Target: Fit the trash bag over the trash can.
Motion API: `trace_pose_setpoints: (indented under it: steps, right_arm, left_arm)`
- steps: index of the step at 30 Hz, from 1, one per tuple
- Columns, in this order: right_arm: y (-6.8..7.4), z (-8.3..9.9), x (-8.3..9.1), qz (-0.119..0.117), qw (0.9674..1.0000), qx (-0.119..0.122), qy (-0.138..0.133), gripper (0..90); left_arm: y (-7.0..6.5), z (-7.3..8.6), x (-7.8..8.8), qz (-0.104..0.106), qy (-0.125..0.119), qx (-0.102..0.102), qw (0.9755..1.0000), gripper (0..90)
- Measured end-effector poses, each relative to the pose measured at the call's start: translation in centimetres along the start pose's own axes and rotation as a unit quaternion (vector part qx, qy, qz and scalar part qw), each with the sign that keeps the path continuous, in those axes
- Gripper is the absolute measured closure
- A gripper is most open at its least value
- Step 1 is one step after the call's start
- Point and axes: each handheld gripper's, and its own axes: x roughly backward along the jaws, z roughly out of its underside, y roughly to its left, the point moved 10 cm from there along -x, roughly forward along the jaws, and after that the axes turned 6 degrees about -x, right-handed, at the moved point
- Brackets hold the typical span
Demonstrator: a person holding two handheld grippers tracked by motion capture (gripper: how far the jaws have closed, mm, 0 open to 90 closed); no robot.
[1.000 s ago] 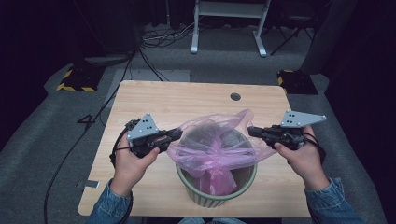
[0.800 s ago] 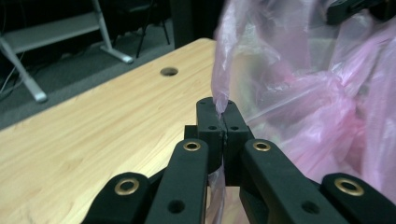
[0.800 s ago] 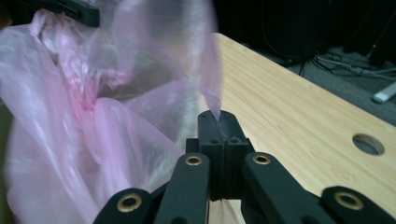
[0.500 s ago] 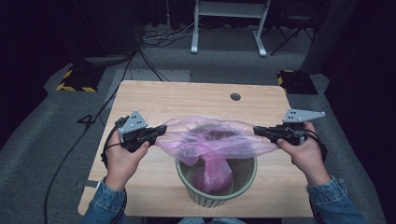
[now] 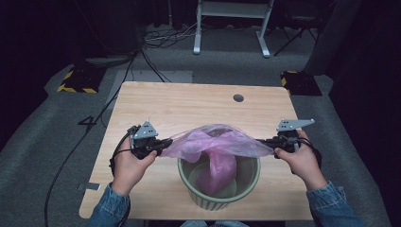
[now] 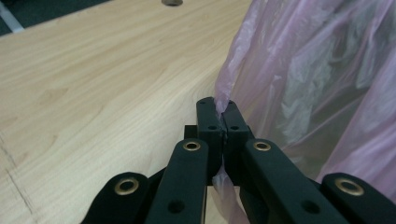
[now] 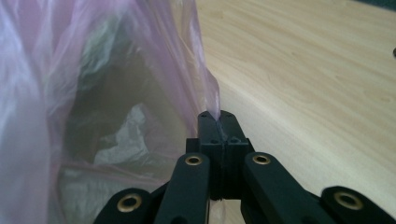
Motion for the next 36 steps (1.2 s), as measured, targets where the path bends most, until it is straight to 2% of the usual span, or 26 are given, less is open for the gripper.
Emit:
trace_pose_setpoints:
  steps: [4,7,10,17,18,19,20,23,26,28,30,33,36]
  right_arm:
    - [-0.1,1.7,0.3,-0.004,0.9999,-0.010,0.007,90.0]
    - [0.0,3.3,0.5,-0.016,0.9996,-0.025,-0.001,90.0]
    - [0.2,4.9,0.0,-0.020,0.9993,-0.033,0.003,90.0]
    - [-0.4,7.4,-1.6,-0.025,0.9979,-0.057,0.018,90.0]
    - [-0.5,7.6,-1.7,-0.023,0.9979,-0.057,0.018,90.0]
    - [-0.7,7.6,-1.7,-0.021,0.9980,-0.058,0.015,90.0]
    - [-0.9,7.6,-1.6,-0.016,0.9980,-0.060,0.011,86.3]
    - [-2.0,7.2,-0.8,0.018,0.9985,-0.050,-0.011,61.0]
    - [-2.3,6.5,0.6,0.024,0.9979,-0.050,-0.033,51.5]
    - [-2.5,6.2,1.5,0.032,0.9974,-0.048,-0.043,48.5]
    - [-3.0,5.8,2.5,0.050,0.9965,-0.041,-0.052,45.5]
    - [-3.3,5.1,4.1,0.059,0.9939,-0.050,-0.079,42.6]
    - [-3.5,4.6,5.7,0.071,0.9913,-0.045,-0.101,40.5]
  left_arm:
    - [-0.1,1.5,0.4,0.005,0.003,0.011,0.9999,89.6]
    - [-0.8,2.7,0.2,0.029,-0.005,0.027,0.9992,89.6]
    - [-1.3,3.6,-0.3,0.028,-0.001,0.019,0.9994,89.6]
    - [-1.4,5.6,-1.7,0.032,0.016,0.031,0.9989,89.5]
    - [-1.4,5.7,-1.8,0.029,0.015,0.035,0.9989,88.3]
    - [-1.1,5.7,-1.8,0.018,0.012,0.038,0.9990,82.4]
    - [-0.9,5.7,-1.7,0.008,0.009,0.040,0.9991,71.7]
    - [-0.6,5.4,-0.3,-0.010,-0.010,0.045,0.9989,55.4]
    - [-0.4,4.9,1.9,-0.029,-0.031,0.048,0.9979,51.3]
    - [-0.4,4.5,3.1,-0.041,-0.041,0.045,0.9973,48.0]
    - [-0.4,4.1,4.3,-0.054,-0.056,0.044,0.9960,43.6]
    - [-0.7,3.6,5.5,-0.048,-0.078,0.044,0.9948,41.5]
    - [-1.6,3.3,6.0,-0.040,-0.082,0.017,0.9957,39.8]
